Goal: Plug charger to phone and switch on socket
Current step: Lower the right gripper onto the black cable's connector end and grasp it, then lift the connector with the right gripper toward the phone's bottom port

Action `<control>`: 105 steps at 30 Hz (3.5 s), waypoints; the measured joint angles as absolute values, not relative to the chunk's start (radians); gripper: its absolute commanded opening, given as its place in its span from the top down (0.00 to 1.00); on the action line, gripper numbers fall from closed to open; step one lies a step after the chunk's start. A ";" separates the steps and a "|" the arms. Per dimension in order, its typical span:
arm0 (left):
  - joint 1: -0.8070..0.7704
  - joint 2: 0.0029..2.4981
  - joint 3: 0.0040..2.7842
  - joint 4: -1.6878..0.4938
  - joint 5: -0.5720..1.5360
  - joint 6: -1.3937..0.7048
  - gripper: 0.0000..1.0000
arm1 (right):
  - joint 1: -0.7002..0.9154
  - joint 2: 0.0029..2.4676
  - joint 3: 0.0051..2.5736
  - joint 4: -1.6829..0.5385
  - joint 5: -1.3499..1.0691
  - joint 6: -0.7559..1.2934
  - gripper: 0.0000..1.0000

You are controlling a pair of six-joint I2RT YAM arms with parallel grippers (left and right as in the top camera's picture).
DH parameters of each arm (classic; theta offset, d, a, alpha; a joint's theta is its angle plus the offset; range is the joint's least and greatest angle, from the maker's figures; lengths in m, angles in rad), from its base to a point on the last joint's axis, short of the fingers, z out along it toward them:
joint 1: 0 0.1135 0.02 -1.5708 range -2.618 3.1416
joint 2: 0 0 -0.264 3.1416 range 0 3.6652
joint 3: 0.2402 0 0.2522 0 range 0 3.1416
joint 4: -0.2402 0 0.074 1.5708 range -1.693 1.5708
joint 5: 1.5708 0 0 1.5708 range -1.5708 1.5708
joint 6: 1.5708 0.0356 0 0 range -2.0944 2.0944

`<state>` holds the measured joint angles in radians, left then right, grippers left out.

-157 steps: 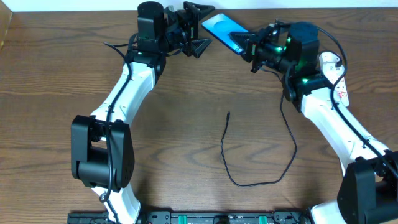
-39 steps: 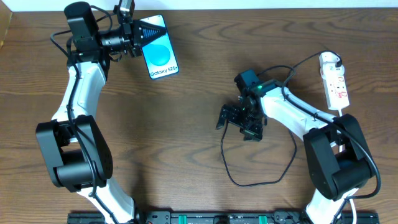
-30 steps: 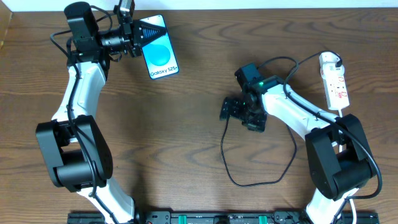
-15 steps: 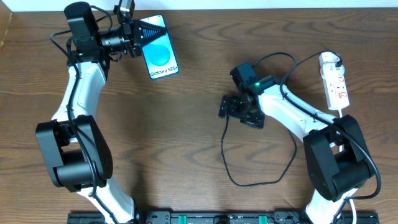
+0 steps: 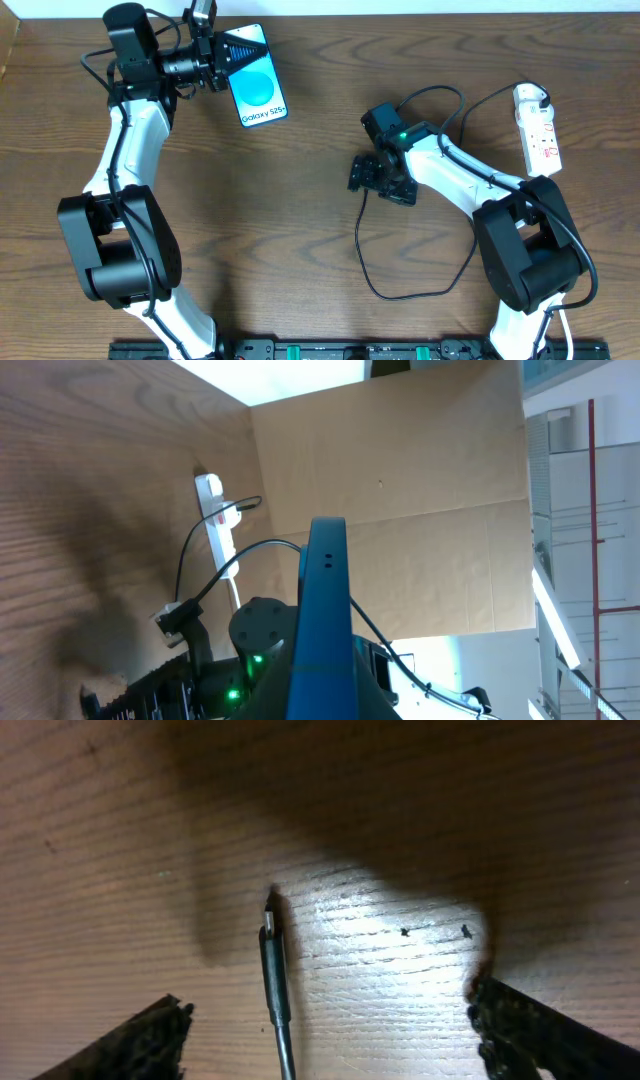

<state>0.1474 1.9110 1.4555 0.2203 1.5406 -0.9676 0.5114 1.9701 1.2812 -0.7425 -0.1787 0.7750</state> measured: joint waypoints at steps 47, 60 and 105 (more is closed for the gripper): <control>0.147 1.911 1.456 0.220 1.541 -0.968 0.93 | 0.562 1.986 1.282 -0.725 -0.035 0.863 0.85; 0.147 1.911 1.456 0.220 1.541 -0.968 0.93 | 0.567 1.988 1.282 -0.696 -0.037 0.881 0.99; 0.136 1.911 1.455 0.453 1.282 -1.077 0.93 | 0.418 2.027 1.290 0.831 -1.483 0.843 0.99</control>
